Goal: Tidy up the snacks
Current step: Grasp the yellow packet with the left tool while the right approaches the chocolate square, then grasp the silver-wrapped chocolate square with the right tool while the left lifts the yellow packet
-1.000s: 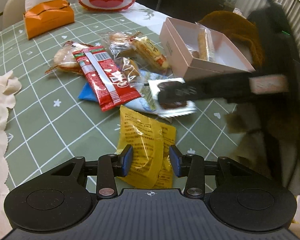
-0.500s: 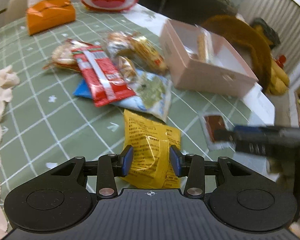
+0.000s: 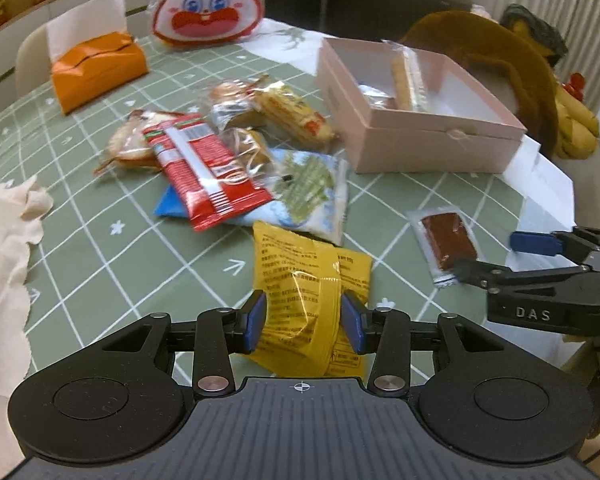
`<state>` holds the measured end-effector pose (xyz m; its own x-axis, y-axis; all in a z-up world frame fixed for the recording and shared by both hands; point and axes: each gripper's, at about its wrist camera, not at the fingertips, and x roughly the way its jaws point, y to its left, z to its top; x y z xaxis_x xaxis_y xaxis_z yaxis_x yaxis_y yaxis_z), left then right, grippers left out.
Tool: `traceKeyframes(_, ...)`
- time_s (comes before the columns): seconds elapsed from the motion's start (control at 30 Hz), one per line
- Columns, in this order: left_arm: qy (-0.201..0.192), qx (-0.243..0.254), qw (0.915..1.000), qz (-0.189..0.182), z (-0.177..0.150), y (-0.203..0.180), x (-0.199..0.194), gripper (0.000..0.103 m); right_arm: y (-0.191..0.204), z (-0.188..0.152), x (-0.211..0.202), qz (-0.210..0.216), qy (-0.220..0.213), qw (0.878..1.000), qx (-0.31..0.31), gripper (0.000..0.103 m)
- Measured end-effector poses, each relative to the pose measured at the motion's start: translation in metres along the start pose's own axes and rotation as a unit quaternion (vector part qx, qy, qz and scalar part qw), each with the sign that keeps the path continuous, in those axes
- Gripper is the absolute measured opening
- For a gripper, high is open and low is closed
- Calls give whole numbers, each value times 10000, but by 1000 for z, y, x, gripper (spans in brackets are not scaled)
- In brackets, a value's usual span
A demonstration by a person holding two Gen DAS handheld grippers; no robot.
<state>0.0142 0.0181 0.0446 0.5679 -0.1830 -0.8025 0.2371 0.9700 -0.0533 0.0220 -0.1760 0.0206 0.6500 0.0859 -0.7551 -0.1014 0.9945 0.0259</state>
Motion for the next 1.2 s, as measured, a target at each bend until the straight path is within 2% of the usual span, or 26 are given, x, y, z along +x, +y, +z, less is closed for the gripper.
traceKeyframes(0.17,173,338,9993,-42,-1,-9,7,52,-3,-4,3,-140,-115,9998,71,87)
traceKeyframes(0.37,257,706,9968,-270,2,-21,12,54,-4,-6,5,-176,-225,9995,102,91)
traceKeyframes(0.5,115,492,9986,-164,3,-15,11,57,-5,-8,5,-179,-271,9994,101,93)
traceKeyframes(0.6,147,368,9991,-117,5,-8,15,58,-5,-10,5,-185,-323,9993,101,94)
traceKeyframes(0.77,163,494,9986,-55,8,-9,18,63,-6,-11,5,-215,-361,9990,129,95)
traceKeyframes(1.0,253,723,9957,-524,7,-17,22,62,-6,-14,6,-221,-416,9988,156,98)
traceKeyframes(1.2,94,615,9969,-479,3,-11,17,64,-7,-15,6,-228,-462,9986,151,101)
